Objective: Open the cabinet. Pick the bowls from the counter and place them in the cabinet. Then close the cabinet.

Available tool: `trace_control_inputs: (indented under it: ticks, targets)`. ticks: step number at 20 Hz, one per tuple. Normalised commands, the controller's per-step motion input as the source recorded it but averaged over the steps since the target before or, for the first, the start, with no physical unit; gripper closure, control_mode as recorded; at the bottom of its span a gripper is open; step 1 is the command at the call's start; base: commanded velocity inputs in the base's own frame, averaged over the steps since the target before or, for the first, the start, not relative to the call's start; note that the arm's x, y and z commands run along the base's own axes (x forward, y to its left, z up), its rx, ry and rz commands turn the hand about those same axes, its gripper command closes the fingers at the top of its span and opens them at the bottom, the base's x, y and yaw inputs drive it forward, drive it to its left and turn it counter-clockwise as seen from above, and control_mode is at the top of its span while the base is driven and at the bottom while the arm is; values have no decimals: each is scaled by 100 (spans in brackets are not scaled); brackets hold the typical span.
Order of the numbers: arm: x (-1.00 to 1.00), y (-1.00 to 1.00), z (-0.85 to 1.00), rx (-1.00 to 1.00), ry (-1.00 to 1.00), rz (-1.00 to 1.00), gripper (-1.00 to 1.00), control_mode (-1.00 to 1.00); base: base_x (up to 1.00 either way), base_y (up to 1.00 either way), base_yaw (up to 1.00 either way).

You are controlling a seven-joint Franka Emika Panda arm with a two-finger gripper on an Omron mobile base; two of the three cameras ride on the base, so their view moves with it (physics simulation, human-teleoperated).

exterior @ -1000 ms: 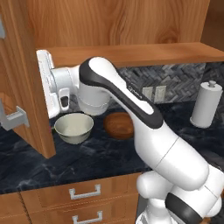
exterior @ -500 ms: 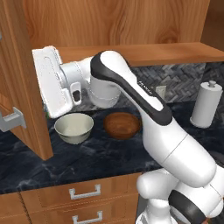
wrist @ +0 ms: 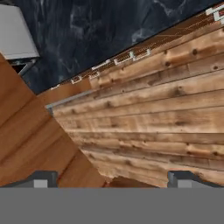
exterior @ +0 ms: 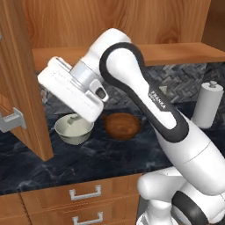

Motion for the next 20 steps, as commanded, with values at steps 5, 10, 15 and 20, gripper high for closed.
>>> trace_control_inputs:
  ticks: [5, 10, 15, 20]
  targets:
    - [-5, -100, -93, -29, -17, -10, -100, -100, 0, 0, 0]
    - [2, -92, -80, -26, -12, -13, -100, -100, 0, 0, 0]
    - [32, -62, -67, -22, -11, -1, -100, -100, 0, 0, 0]
    - [54, -55, -48, -18, -2, 0, -100, -100, 0, 0, 0]
